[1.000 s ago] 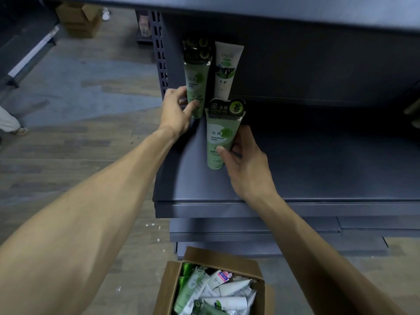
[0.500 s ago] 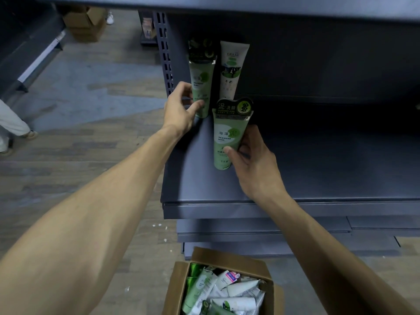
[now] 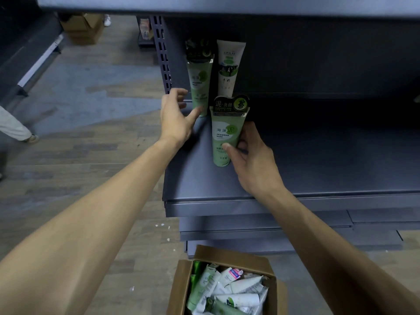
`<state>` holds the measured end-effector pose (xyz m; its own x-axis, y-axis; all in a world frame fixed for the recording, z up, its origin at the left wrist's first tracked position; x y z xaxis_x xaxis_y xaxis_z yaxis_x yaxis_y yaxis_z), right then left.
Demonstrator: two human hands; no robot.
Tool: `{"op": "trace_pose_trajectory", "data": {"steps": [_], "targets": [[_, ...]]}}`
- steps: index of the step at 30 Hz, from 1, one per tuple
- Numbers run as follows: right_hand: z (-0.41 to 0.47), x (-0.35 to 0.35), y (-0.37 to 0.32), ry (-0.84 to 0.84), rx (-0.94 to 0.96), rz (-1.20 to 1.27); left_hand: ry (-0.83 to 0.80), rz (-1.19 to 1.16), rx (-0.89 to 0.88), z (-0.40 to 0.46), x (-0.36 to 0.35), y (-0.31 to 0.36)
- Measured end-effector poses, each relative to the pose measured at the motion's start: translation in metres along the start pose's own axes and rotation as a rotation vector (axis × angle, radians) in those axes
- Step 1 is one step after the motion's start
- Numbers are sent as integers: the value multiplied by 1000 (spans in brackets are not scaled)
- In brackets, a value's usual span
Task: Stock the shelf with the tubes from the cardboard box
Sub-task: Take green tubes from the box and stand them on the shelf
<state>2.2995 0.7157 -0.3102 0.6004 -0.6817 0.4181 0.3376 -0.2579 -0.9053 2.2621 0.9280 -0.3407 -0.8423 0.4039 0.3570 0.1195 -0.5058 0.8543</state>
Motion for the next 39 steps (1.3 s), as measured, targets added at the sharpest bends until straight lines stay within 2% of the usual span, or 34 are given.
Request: {"op": "trace_pose_trajectory", "data": {"steps": [3, 5, 8, 12, 18, 22, 28, 33, 39], "targets": [[-2, 0, 0, 1, 2, 30, -56, -49, -1, -31, 9, 9], [-3, 0, 1, -7, -1, 48, -214, -129, 40, -52, 14, 15], [-2, 2, 0, -31, -17, 54, -454, -139, 12, -73, 21, 33], [-3, 6, 5, -14, -53, 72, -577, -146, 8, -84, 24, 50], [-7, 0, 19, 54, -104, 10, -531, -168, 47, -92, 25, 52], [1, -9, 19, 66, -71, -36, -510, -156, 72, -90, 27, 47], [32, -27, 15, 85, -27, -96, -473, 83, 76, -62, 43, 41], [50, -38, 15, 117, -9, -119, -361, 309, 30, -48, 62, 39], [71, -46, 14, 115, 24, -238, -348, 379, 12, -43, 65, 38]]}}
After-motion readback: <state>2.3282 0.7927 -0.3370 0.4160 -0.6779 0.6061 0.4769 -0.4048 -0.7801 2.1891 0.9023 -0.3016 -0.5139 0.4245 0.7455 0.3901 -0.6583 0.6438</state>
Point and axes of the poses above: each hand's wrist, its own z-axis towards the middle knuckle, its own x-axis out of the back of the hand, y = z × x, the point moved 3 cm from there along z, towards the middle knuckle, and after that the axes turned 6 degrees about -x, right-handed, at the moved point
